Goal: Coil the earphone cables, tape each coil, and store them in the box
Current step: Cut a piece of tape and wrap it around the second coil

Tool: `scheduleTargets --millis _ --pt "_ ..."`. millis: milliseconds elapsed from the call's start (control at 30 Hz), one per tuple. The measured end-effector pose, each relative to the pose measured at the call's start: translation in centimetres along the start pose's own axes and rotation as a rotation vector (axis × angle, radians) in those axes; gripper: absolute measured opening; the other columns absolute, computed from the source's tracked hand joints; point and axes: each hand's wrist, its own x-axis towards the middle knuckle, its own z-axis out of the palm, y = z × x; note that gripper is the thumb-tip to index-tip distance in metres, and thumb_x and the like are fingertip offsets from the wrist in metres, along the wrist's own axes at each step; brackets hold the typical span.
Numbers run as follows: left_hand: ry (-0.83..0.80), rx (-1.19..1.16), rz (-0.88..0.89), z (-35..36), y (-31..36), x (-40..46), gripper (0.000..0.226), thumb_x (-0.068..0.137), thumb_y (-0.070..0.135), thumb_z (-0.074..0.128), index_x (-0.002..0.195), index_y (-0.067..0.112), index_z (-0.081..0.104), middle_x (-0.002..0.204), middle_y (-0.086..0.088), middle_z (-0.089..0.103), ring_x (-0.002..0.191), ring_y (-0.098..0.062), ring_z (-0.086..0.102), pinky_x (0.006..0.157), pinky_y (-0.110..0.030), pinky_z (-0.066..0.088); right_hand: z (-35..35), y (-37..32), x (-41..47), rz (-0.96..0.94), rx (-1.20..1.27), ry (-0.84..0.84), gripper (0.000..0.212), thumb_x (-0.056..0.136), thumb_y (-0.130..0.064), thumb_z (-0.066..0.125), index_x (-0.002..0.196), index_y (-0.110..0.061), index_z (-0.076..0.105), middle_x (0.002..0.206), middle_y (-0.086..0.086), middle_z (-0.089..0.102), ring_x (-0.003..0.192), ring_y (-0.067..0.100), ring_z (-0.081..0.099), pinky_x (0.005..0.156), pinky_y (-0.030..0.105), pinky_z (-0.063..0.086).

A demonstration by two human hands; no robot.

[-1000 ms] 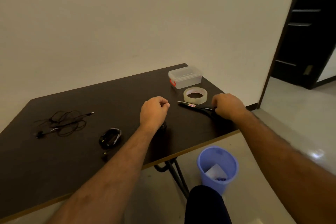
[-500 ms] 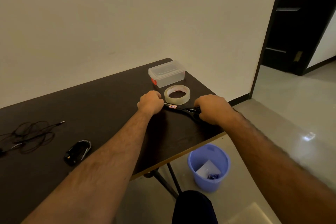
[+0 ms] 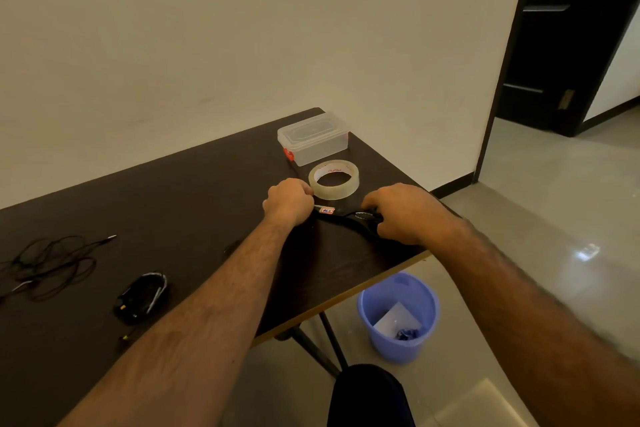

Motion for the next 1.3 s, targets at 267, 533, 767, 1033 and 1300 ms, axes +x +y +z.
scheduleTargets --millis 267,533,767,1033,1300 --pt "0.063 0.019 0.035 1.2 -0.6 -0.7 0.028 0.098 0.021 0.053 0.121 0.029 0.067 0.126 0.003 0.062 0.12 -0.022 0.047 0.103 -0.047 0.042 -0.1 0.4 -0.8 0.017 0.004 -0.028 0.036 0.092 -0.022 0.064 0.127 -0.023 0.057 0.119 0.002 0.064 0.107 0.017 0.06 0.091 0.031 0.051" --pt "0.103 -0.024 0.084 1.8 -1.0 -1.2 0.026 0.096 0.028 0.056 0.119 0.035 0.068 0.127 0.008 0.063 0.123 -0.02 0.049 0.103 -0.046 0.036 -0.7 2.1 -1.7 0.048 0.054 -0.06 0.037 0.089 -0.014 0.068 0.124 -0.023 0.058 0.123 0.003 0.061 0.11 0.018 0.058 0.094 0.031 0.051" --pt "0.155 -0.106 -0.018 0.8 -0.9 -0.5 0.045 0.094 0.034 0.064 0.137 0.027 0.054 0.138 -0.001 0.057 0.13 -0.024 0.047 0.11 -0.052 0.036 -3.0 4.9 -2.8 0.096 0.332 0.101 0.035 0.087 -0.007 0.068 0.121 -0.018 0.065 0.083 -0.011 0.059 0.075 0.006 0.055 0.066 0.017 0.044" --pt "0.123 -0.001 0.01 2.0 -0.3 -0.1 0.084 0.074 0.059 0.076 0.145 0.027 0.045 0.147 -0.006 0.047 0.139 -0.029 0.037 0.115 -0.054 0.026 -0.8 0.4 2.5 0.025 0.741 0.4 0.063 0.086 -0.002 0.067 0.143 -0.019 0.048 0.124 0.008 0.067 0.11 0.02 0.064 0.097 0.034 0.052" --pt "0.273 -0.061 0.046 2.9 -0.9 0.0 0.048 0.08 0.053 0.072 0.123 0.03 0.064 0.128 -0.001 0.061 0.128 -0.025 0.048 0.11 -0.052 0.033 1.4 -1.2 6.6 -0.014 0.548 0.312 0.055 0.088 -0.008 0.069 0.139 -0.019 0.053 0.13 0.006 0.063 0.122 0.021 0.058 0.102 0.033 0.044"
